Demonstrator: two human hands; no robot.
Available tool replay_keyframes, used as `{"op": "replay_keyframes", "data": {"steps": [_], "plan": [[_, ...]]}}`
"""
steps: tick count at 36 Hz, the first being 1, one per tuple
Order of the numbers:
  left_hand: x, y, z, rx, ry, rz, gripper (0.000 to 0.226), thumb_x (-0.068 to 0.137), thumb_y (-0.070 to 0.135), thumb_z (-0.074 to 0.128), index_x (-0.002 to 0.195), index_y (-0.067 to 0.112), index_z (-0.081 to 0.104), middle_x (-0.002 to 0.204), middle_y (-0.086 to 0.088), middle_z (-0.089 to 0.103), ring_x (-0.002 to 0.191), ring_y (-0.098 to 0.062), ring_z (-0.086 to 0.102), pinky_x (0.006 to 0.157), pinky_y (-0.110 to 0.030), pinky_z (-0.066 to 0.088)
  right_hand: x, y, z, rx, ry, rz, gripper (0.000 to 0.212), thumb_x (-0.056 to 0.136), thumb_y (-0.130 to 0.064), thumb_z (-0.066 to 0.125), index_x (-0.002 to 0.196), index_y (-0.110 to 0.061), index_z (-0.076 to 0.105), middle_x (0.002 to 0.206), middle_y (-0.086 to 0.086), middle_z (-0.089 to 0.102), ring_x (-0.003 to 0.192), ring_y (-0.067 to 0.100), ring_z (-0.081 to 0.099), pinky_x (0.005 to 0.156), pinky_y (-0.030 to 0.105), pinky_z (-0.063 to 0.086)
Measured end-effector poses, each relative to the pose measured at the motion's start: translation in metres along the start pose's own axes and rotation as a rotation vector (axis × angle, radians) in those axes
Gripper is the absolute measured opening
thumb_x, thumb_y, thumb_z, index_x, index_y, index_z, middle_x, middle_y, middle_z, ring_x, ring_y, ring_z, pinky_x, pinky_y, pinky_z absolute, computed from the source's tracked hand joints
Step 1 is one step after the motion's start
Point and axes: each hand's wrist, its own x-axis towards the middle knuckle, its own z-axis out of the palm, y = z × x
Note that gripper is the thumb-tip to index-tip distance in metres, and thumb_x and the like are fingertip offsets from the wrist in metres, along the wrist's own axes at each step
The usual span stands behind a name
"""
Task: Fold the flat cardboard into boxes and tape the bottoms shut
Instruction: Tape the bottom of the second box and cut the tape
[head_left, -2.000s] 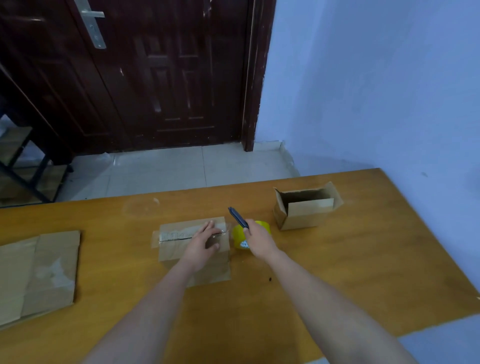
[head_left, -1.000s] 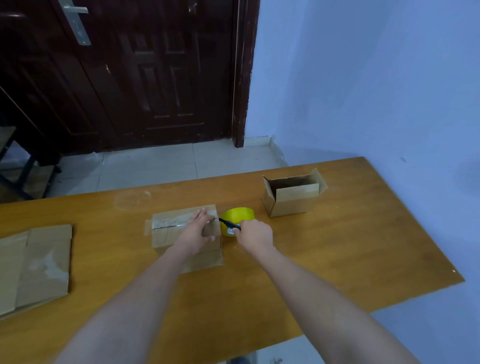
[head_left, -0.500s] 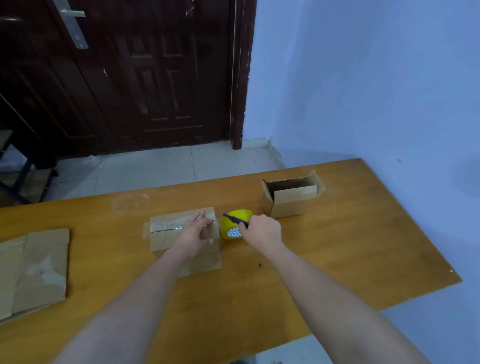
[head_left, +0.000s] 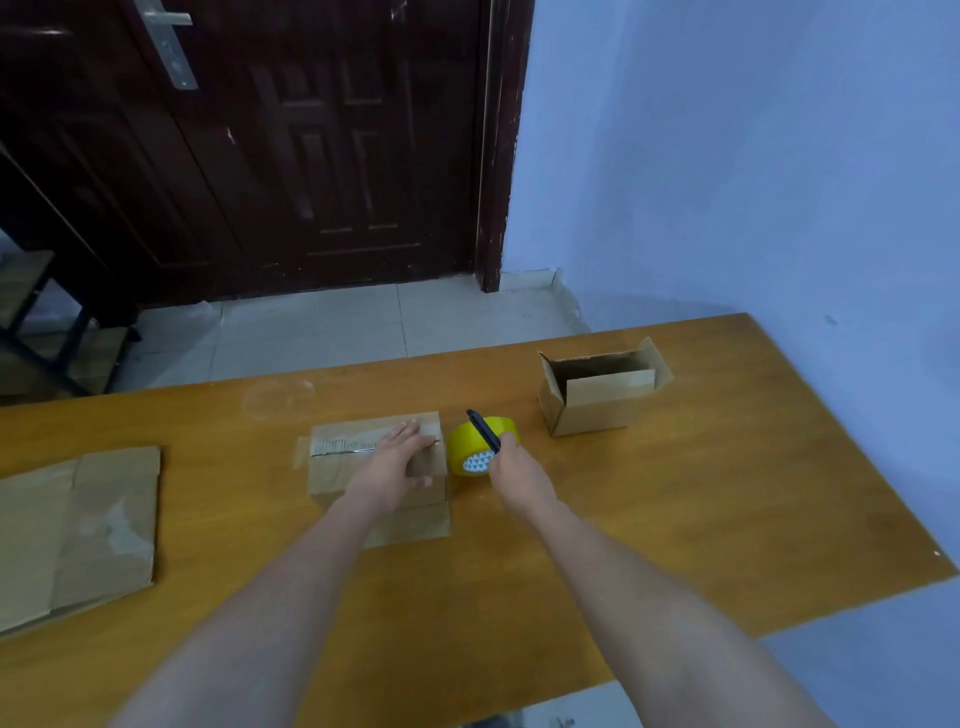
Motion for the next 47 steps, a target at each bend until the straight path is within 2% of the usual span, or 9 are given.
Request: {"op": "replay_keyframes", "data": {"steps": [8, 12, 17, 21, 26, 32, 36, 42, 47], "plan": [[-0.003, 0.004, -0.002, 0.07, 0.009, 0.007, 0.063, 0.088, 0.022, 0.065, 0.144, 0.024, 0.037, 0.16, 0.003, 0.011, 0.148, -0.014, 0.006, 0.118, -0.032, 0.014, 0.022, -0.026, -0.01, -0.09, 0.184, -0.125, 0.024, 0.095, -0.031, 0.051, 0.108, -0.012, 0.045, 0.105, 0.005, 0.054, 0.092, 0.024, 0.058, 0.076, 0.038, 0.052], [-0.003, 0.004, -0.003, 0.085, 0.012, 0.006, 0.063, 0.087, 0.021, 0.065, 0.143, 0.025, 0.037, 0.16, 0.003, 0.011, 0.148, -0.015, 0.006, 0.118, -0.032, 0.015, 0.044, -0.04, -0.01, -0.23, 0.212, -0.164, 0.041, 0.092, -0.037, 0.056, 0.122, -0.011, 0.047, 0.122, 0.004, 0.05, 0.116, 0.022, 0.045, 0.096, 0.037, 0.04], [-0.005, 0.0, -0.004, 0.089, 0.01, 0.011, 0.064, 0.087, 0.02, 0.066, 0.144, 0.026, 0.037, 0.16, 0.003, 0.011, 0.148, -0.015, 0.006, 0.117, -0.035, 0.018, 0.062, -0.045, -0.005, -0.278, -0.041, -0.085, 0.038, 0.093, -0.032, 0.055, 0.125, -0.01, 0.049, 0.127, 0.007, 0.054, 0.128, 0.027, 0.038, 0.116, 0.05, 0.016], [-0.007, -0.002, -0.004, 0.092, 0.014, 0.02, 0.064, 0.086, 0.019, 0.065, 0.143, 0.025, 0.037, 0.16, 0.004, 0.011, 0.148, -0.014, 0.006, 0.117, -0.034, 0.017, 0.069, -0.041, 0.009, -0.33, -0.053, 0.038, 0.045, 0.091, -0.033, 0.06, 0.128, -0.011, 0.049, 0.125, 0.006, 0.058, 0.127, 0.027, 0.042, 0.115, 0.056, 0.014], [-0.008, -0.009, -0.006, 0.069, 0.028, 0.013, 0.064, 0.087, 0.015, 0.064, 0.143, 0.024, 0.037, 0.16, 0.004, 0.01, 0.148, -0.013, 0.004, 0.117, -0.033, 0.017, 0.068, -0.042, 0.016, -0.394, 0.008, 0.02, 0.055, 0.088, -0.039, 0.064, 0.131, -0.009, 0.046, 0.123, 0.008, 0.059, 0.127, 0.029, 0.043, 0.114, 0.059, 0.012], [-0.013, -0.022, -0.015, 0.032, 0.058, -0.05, 0.063, 0.086, 0.012, 0.064, 0.142, 0.025, 0.039, 0.159, 0.005, 0.011, 0.148, -0.013, 0.004, 0.12, -0.037, 0.016, 0.069, -0.045, 0.016, -0.398, -0.01, -0.006, 0.045, 0.089, -0.032, 0.064, 0.124, -0.009, 0.049, 0.121, 0.009, 0.06, 0.126, 0.03, 0.043, 0.115, 0.061, 0.011], [-0.012, -0.025, -0.017, 0.028, 0.041, -0.048, 0.063, 0.086, 0.012, 0.064, 0.142, 0.024, 0.039, 0.159, 0.005, 0.011, 0.148, -0.013, 0.003, 0.12, -0.039, 0.017, 0.068, -0.046, 0.013, -0.397, -0.013, -0.017, 0.041, 0.09, -0.031, 0.063, 0.122, -0.009, 0.05, 0.12, 0.009, 0.06, 0.126, 0.029, 0.044, 0.115, 0.061, 0.011], [-0.011, -0.025, -0.021, 0.09, 0.063, -0.041, 0.062, 0.087, 0.015, 0.063, 0.143, 0.025, 0.038, 0.159, 0.006, 0.012, 0.148, -0.014, 0.004, 0.119, -0.039, 0.018, 0.07, -0.037, 0.005, -0.325, -0.042, -0.006, 0.057, 0.085, -0.047, 0.065, 0.125, -0.009, 0.048, 0.123, 0.008, 0.058, 0.126, 0.028, 0.045, 0.115, 0.057, 0.015], [-0.007, -0.024, -0.028, 0.16, 0.098, -0.054, 0.062, 0.089, 0.019, 0.062, 0.144, 0.026, 0.035, 0.159, 0.004, 0.014, 0.148, -0.016, 0.006, 0.117, -0.036, 0.02, 0.072, -0.026, -0.002, -0.251, -0.061, -0.009, 0.045, 0.091, -0.042, 0.058, 0.121, -0.009, 0.048, 0.12, 0.01, 0.058, 0.121, 0.029, 0.047, 0.113, 0.053, 0.024]]}}
